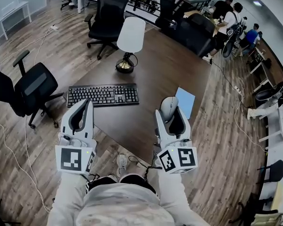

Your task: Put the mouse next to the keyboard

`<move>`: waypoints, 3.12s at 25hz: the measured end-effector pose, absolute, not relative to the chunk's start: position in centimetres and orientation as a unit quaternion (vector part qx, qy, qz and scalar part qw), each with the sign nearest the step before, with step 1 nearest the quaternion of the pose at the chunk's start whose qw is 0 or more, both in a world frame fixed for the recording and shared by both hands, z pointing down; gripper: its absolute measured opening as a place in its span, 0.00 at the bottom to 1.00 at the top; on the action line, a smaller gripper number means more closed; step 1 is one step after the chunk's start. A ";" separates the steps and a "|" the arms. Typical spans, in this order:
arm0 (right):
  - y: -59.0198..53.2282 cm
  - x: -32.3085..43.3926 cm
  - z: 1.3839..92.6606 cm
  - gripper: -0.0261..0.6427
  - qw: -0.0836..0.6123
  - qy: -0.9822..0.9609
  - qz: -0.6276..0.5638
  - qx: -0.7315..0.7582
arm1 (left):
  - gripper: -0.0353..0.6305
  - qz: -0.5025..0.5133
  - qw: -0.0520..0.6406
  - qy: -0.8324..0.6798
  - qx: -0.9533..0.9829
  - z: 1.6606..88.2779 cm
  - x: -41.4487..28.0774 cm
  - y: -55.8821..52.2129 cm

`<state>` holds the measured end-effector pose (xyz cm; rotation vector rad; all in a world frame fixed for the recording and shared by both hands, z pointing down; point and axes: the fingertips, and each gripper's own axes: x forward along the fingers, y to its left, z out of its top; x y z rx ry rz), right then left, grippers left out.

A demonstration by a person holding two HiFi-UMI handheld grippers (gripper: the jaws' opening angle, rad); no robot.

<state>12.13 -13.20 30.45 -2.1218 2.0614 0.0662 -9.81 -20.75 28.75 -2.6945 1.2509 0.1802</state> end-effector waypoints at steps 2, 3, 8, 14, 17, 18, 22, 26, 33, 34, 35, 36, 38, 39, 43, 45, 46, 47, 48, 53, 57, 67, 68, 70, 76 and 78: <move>-14.4 12.6 30.5 0.48 0.089 0.695 0.021 -0.713 | 0.06 0.060 0.083 0.420 -0.902 28.7 -9.4 -21.7; -15.0 12.9 30.5 0.48 0.088 0.695 0.020 -0.713 | 0.06 0.061 0.083 0.421 -0.901 28.7 -9.2 -22.2; -17.7 14.4 30.8 0.48 0.085 0.696 0.013 -0.713 | 0.06 0.057 0.081 0.426 -0.899 29.0 -8.1 -24.4; -20.8 15.9 31.8 0.48 0.077 0.700 0.002 -0.710 | 0.06 0.052 0.078 0.437 -0.895 29.4 -7.2 -26.7; -22.5 16.6 32.4 0.48 0.070 0.703 -0.006 -0.707 | 0.06 0.048 0.075 0.442 -0.893 29.6 -6.9 -27.9; -23.0 16.8 32.7 0.48 0.067 0.704 -0.009 -0.707 | 0.06 0.047 0.074 0.443 -0.892 29.7 -6.7 -28.3; -24.9 18.0 34.0 0.48 0.062 0.707 -0.026 -0.704 | 0.06 0.042 0.071 0.449 -0.890 30.2 -6.0 -29.5; -26.5 19.2 35.5 0.48 0.056 0.708 -0.047 -0.703 | 0.06 0.032 0.067 0.452 -0.889 30.9 -5.2 -30.5; -28.9 20.9 38.9 0.48 0.034 0.705 -0.087 -0.703 | 0.06 0.020 0.054 0.456 -0.888 32.4 -4.5 -32.0; -29.2 21.1 39.5 0.48 0.030 0.704 -0.094 -0.703 | 0.06 0.018 0.052 0.457 -0.888 32.6 -4.4 -32.1; -29.5 21.3 40.1 0.48 0.027 0.703 -0.101 -0.703 | 0.06 0.015 0.050 0.457 -0.888 32.8 -4.3 -32.3; -29.7 21.5 40.7 0.48 0.025 0.703 -0.109 -0.703 | 0.06 0.013 0.048 0.458 -0.887 33.1 -4.3 -32.4; -30.3 21.9 41.9 0.48 0.022 0.701 -0.125 -0.702 | 0.06 0.010 0.045 0.460 -0.887 33.5 -4.2 -32.8; -30.5 22.0 42.5 0.48 0.021 0.700 -0.132 -0.702 | 0.06 0.008 0.043 0.461 -0.886 33.7 -4.1 -33.0; -31.4 22.7 44.9 0.48 0.007 0.696 -0.156 -0.701 | 0.06 0.003 0.039 0.464 -0.885 34.3 -4.0 -33.5; -32.0 23.0 46.2 0.48 -0.005 0.694 -0.165 -0.701 | 0.06 -0.001 0.037 0.466 -0.884 34.7 -4.0 -33.8; -32.2 23.1 46.8 0.48 -0.010 0.693 -0.170 -0.700 | 0.06 -0.002 0.036 0.468 -0.883 34.8 -4.0 -34.0; -32.5 23.3 47.5 0.48 -0.016 0.692 -0.174 -0.700 | 0.06 -0.004 0.036 0.469 -0.882 34.9 -4.0 -34.1; -32.7 23.4 48.0 0.48 -0.021 0.691 -0.179 -0.700 | 0.06 -0.005 0.035 0.471 -0.881 35.0 -4.0 -34.2; -34.0 24.1 50.7 0.48 -0.049 0.686 -0.196 -0.699 | 0.06 -0.013 0.029 0.478 -0.878 35.8 -4.1 -35.1; -35.1 24.6 52.7 0.48 -0.065 0.681 -0.214 -0.697 | 0.06 -0.019 0.023 0.482 -0.876 36.4 -4.1 -35.8; -37.1 26.4 57.8 0.48 -0.102 0.661 -0.262 -0.696 | 0.06 -0.033 0.012 0.490 -0.871 37.8 -3.8 -37.2; -37.3 26.6 58.2 0.48 -0.106 0.659 -0.265 -0.696 | 0.06 -0.035 0.011 0.491 -0.870 37.9 -3.8 -37.3; -37.6 26.8 59.1 0.48 -0.113 0.655 -0.273 -0.695 | 0.06 -0.038 0.010 0.493 -0.869 38.1 -3.9 -37.4; -38.3 27.3 61.6 0.48 -0.136 0.647 -0.290 -0.692 | 0.06 -0.048 0.006 0.500 -0.865 38.8 -4.2 -37.9; -38.5 27.4 62.3 0.48 -0.144 0.646 -0.295 -0.689 | 0.06 -0.051 0.004 0.503 -0.863 39.1 -4.3 -38.0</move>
